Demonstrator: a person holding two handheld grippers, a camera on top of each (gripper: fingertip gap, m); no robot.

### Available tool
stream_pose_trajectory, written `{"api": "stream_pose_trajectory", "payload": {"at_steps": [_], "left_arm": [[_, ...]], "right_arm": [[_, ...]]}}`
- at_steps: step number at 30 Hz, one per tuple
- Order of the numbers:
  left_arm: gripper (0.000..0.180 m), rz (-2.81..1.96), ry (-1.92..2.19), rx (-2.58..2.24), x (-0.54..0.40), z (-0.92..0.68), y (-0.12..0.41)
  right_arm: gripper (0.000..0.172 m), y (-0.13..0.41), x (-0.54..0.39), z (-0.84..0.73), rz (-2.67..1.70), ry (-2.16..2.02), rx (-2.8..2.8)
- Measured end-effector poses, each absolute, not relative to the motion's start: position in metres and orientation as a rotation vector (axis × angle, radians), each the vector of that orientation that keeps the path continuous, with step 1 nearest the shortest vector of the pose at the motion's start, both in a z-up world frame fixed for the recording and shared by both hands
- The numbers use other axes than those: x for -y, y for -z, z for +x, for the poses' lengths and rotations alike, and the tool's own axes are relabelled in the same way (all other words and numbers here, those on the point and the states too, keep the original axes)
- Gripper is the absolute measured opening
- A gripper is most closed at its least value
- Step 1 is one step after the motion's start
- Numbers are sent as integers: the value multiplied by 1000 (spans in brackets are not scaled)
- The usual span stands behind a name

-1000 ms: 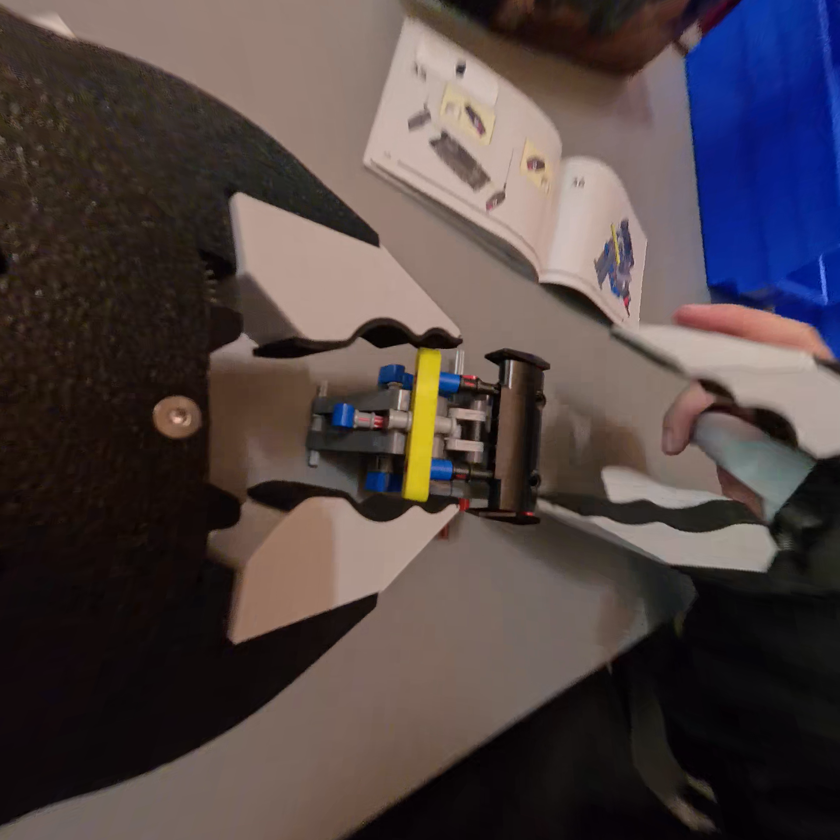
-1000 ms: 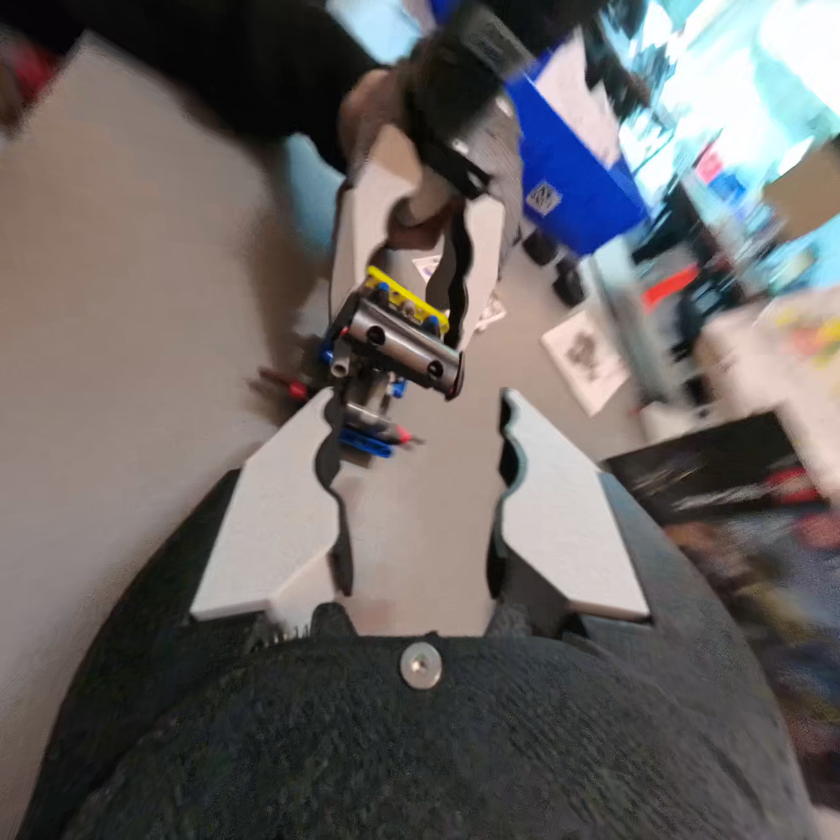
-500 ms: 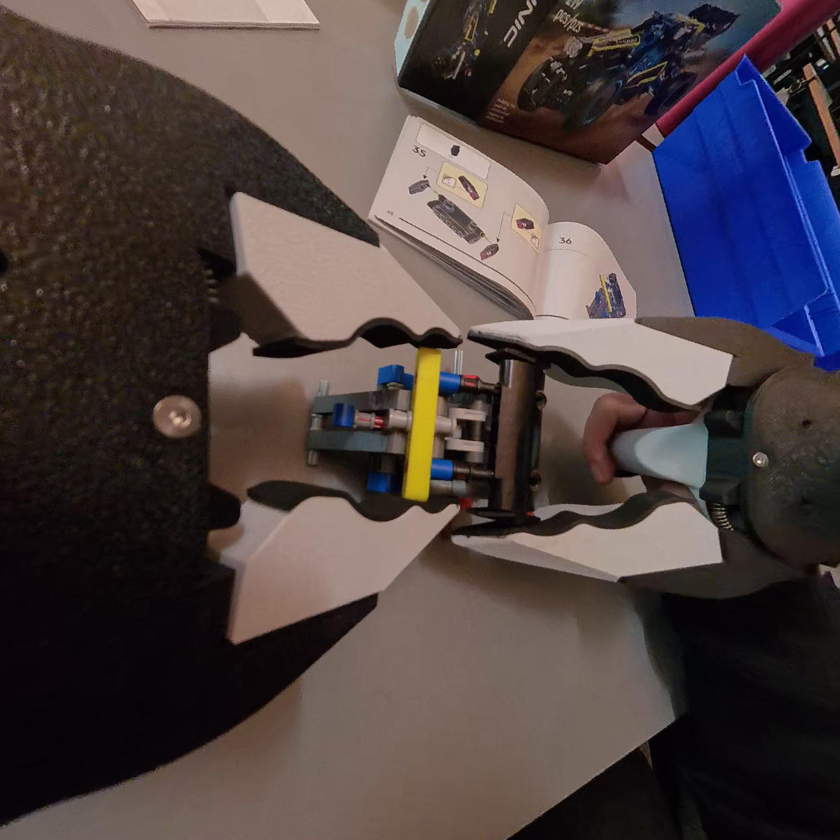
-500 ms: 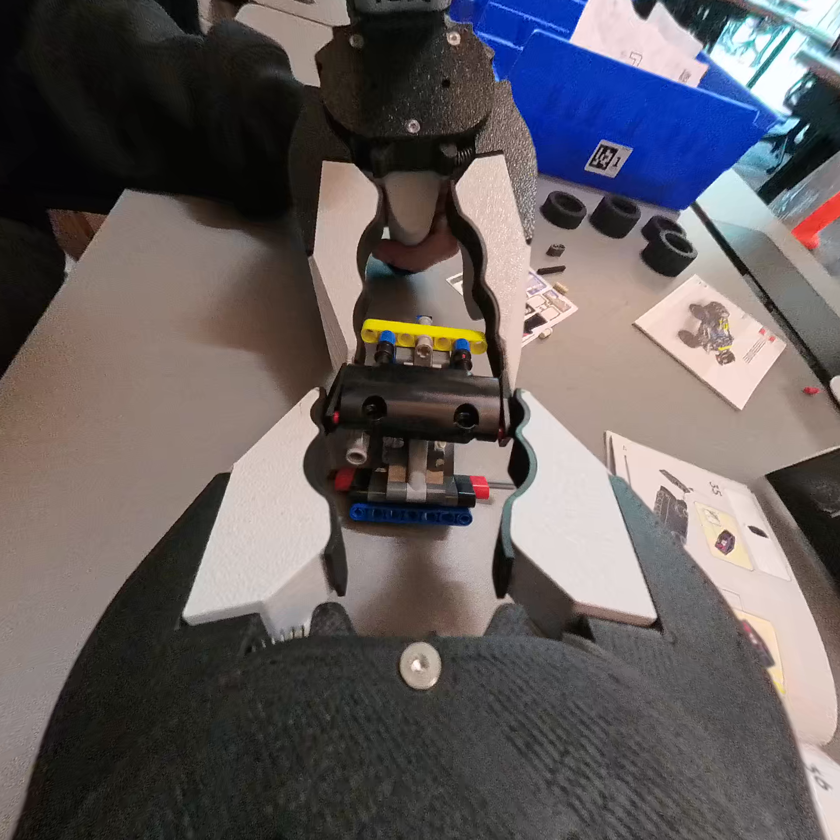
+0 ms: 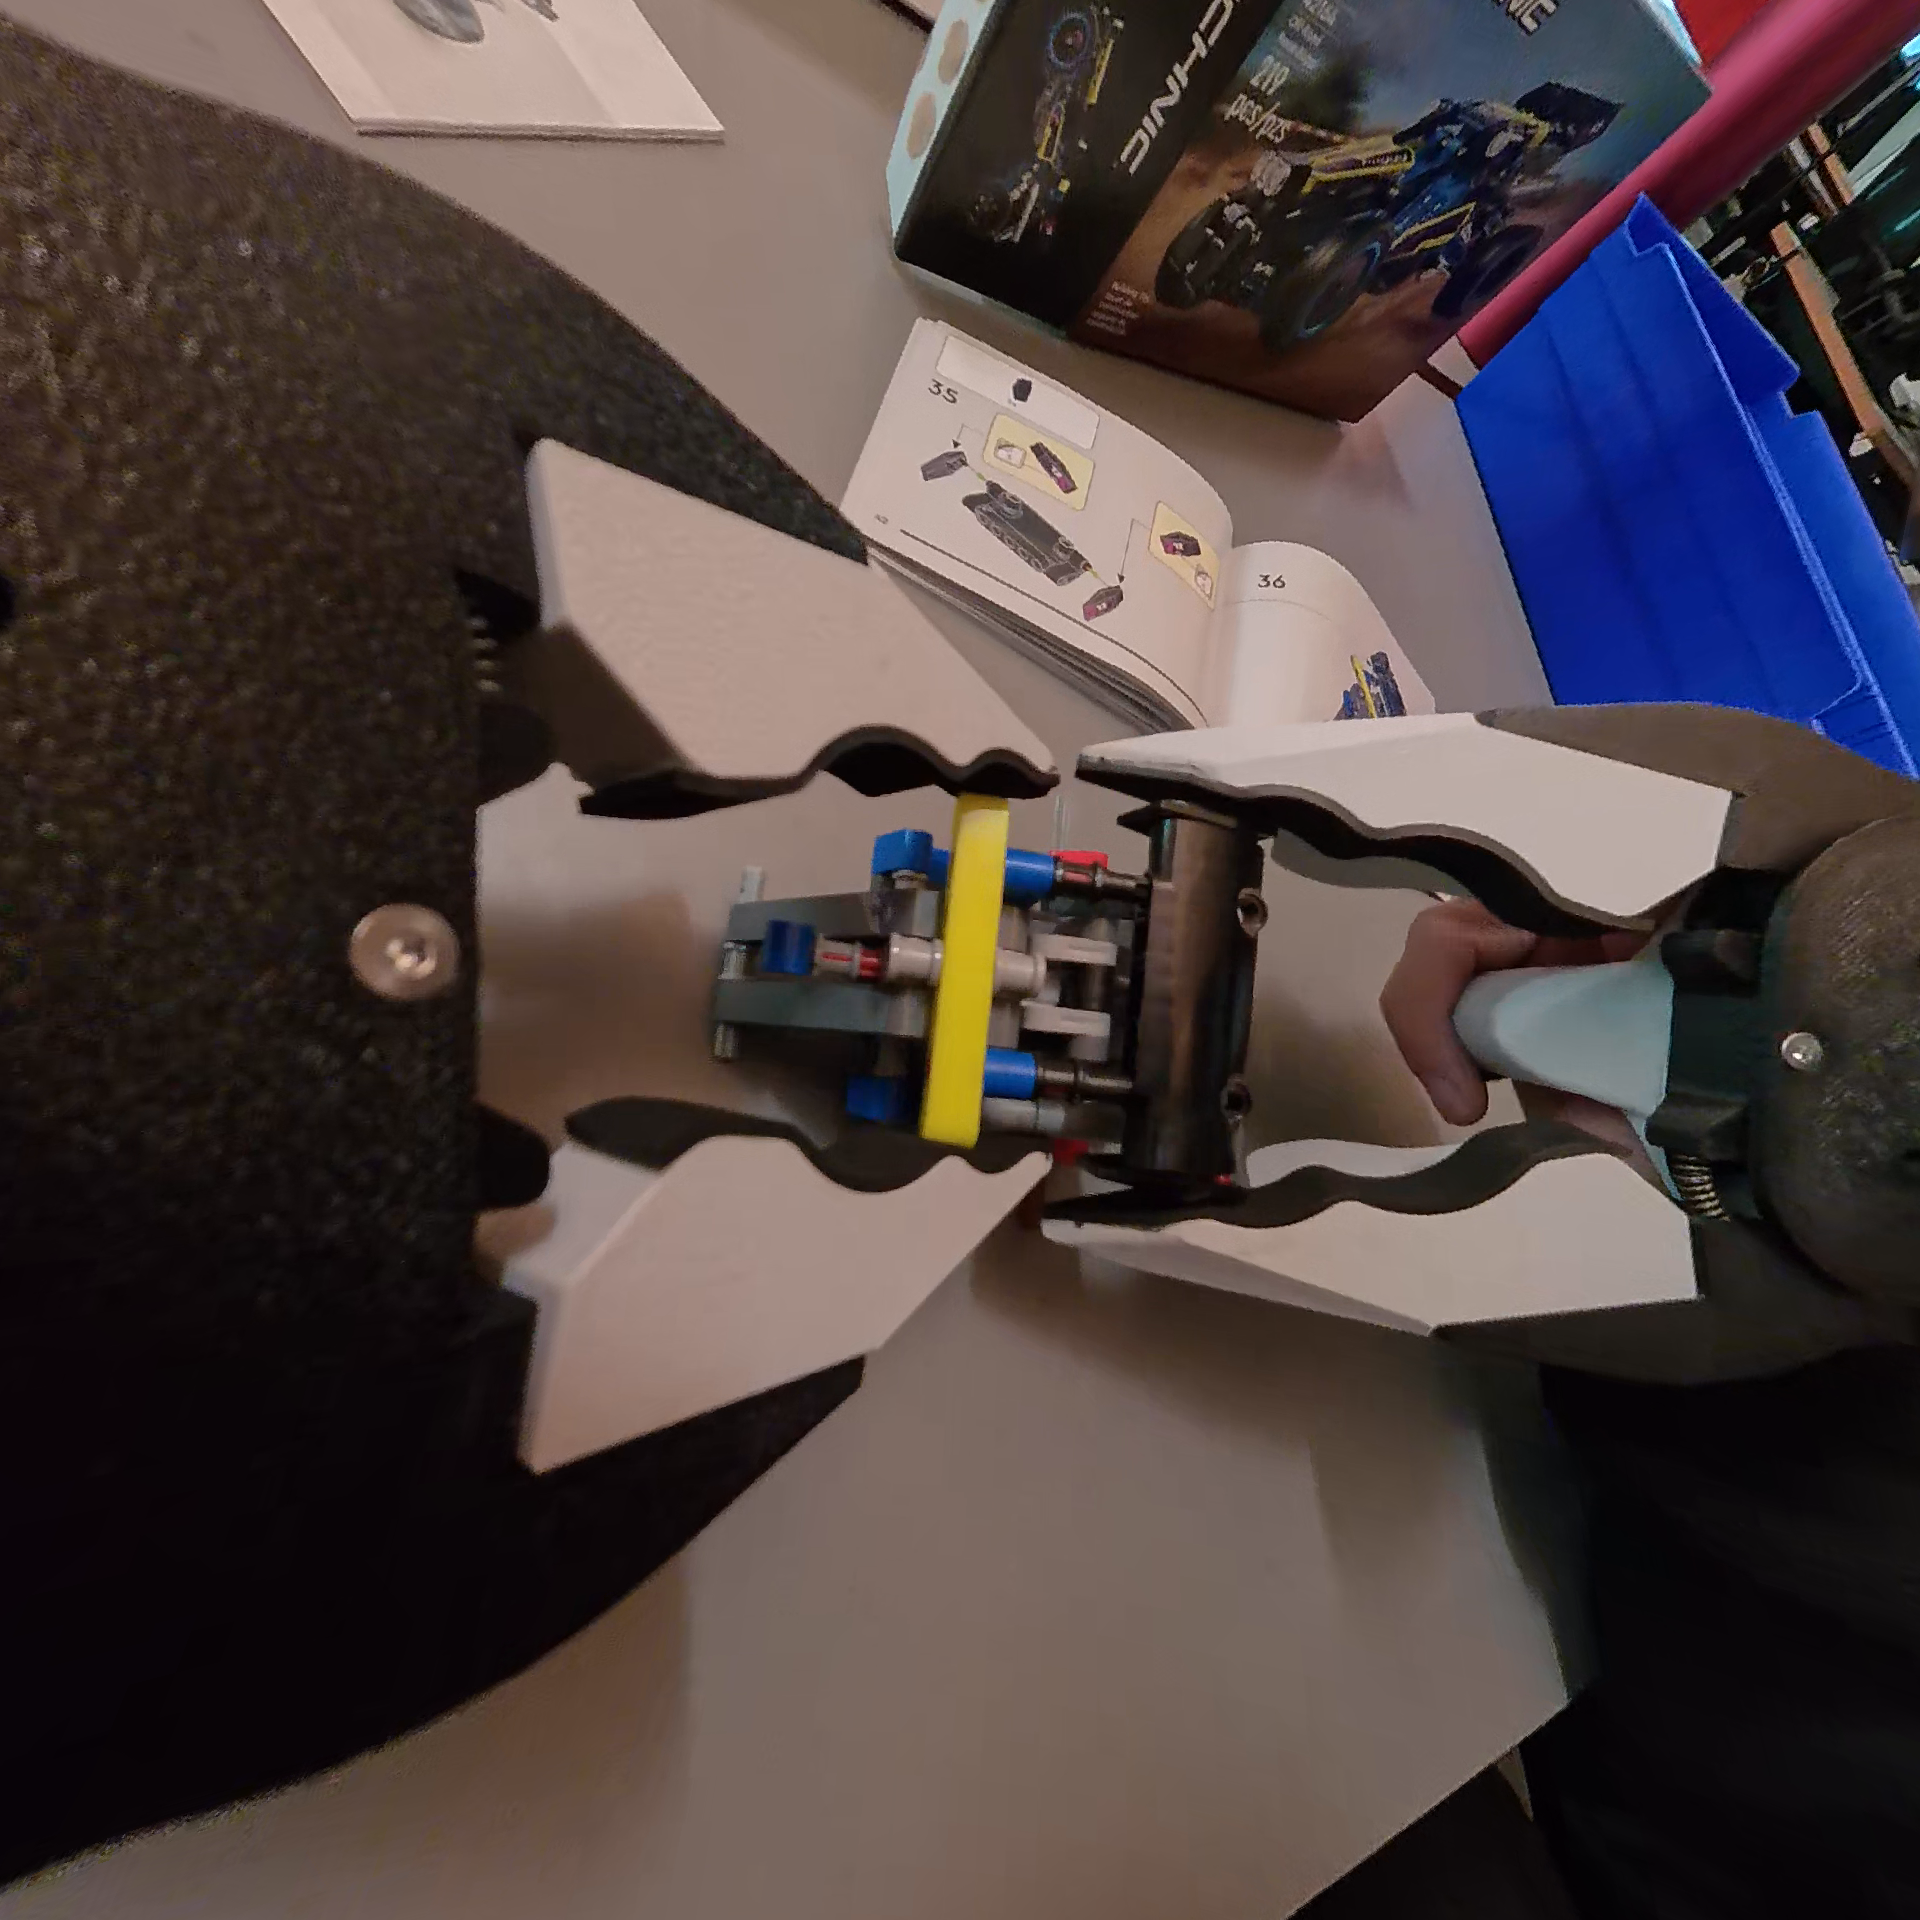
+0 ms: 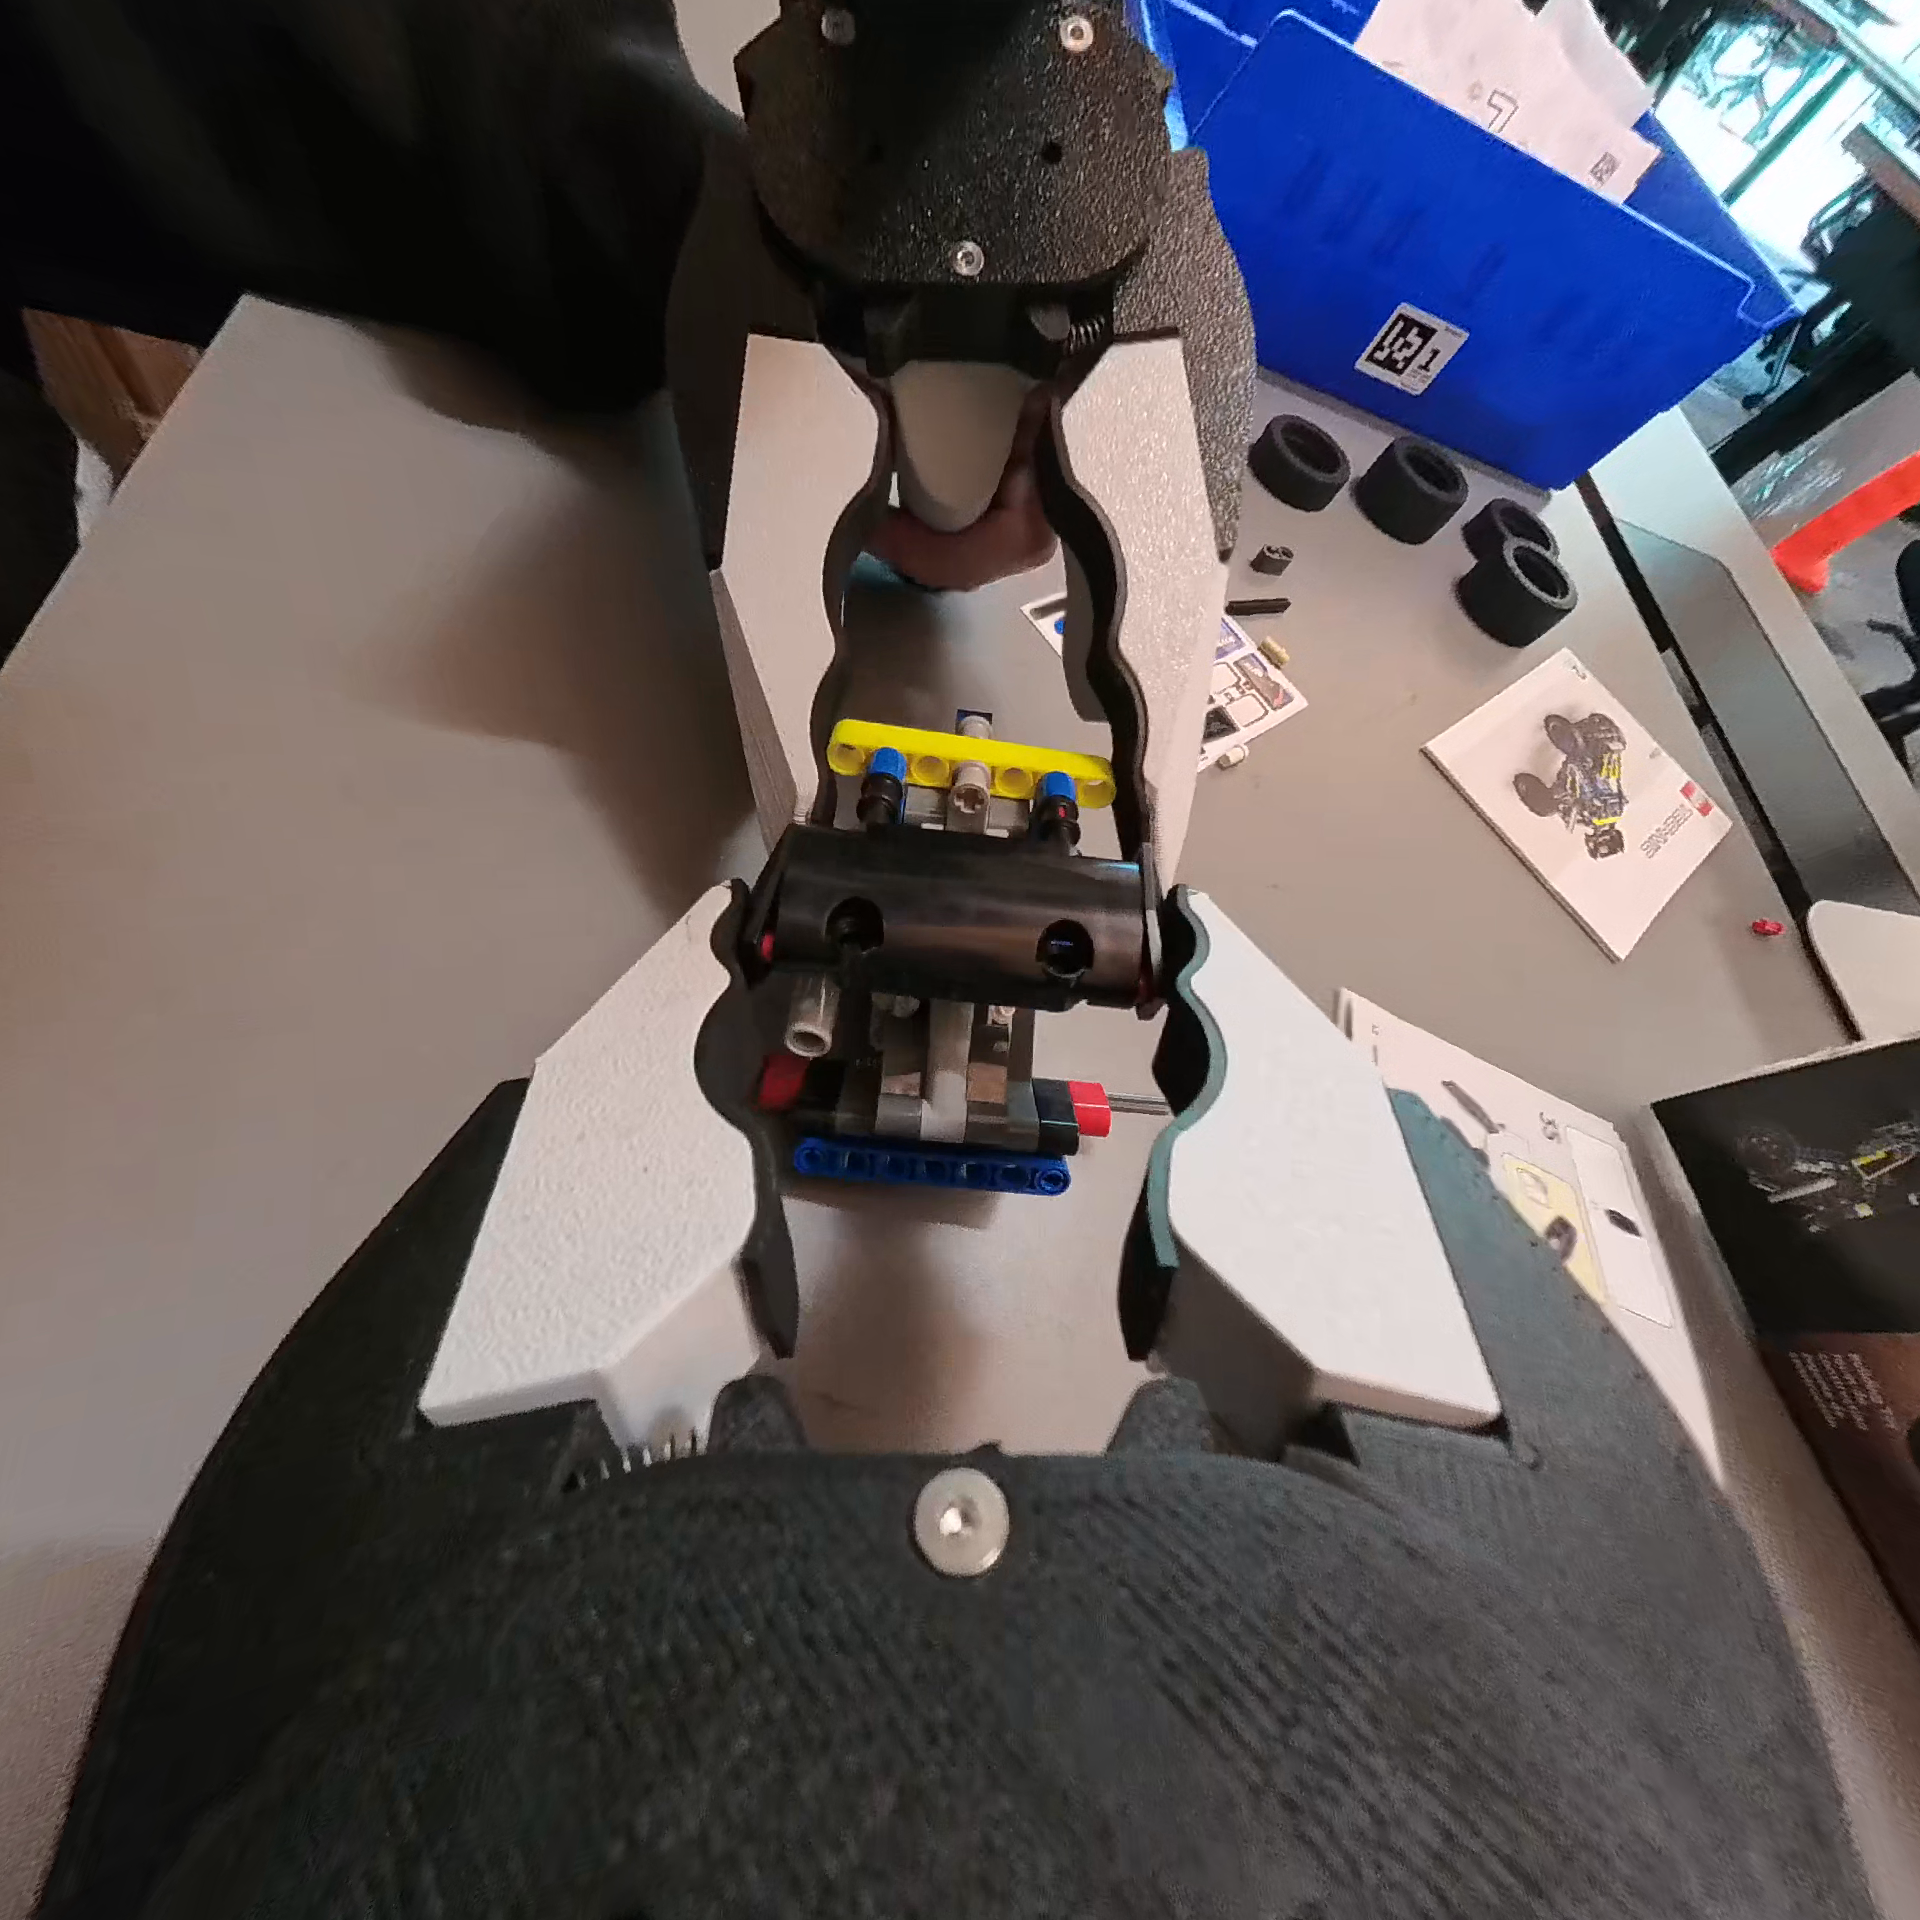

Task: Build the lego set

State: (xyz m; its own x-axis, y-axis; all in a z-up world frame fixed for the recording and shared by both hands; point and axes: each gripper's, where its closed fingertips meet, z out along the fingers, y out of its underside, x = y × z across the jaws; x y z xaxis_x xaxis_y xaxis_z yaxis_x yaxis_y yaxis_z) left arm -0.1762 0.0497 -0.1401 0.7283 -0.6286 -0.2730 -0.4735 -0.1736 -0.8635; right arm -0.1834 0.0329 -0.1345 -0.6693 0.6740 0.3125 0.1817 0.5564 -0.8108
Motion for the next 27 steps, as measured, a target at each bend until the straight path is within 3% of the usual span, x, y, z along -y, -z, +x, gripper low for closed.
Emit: {"api": "stream_pose_trajectory", "payload": {"at_steps": [19, 27], "left_arm": [[65, -1926, 225, -858, -48, -183, 155], [45, -1964, 231, -872, -46, -179, 161]], "right_arm": [[77, 144, -35, -191, -693, -1077, 2174], [76, 156, -41, -189, -671, -838, 2308]]}}
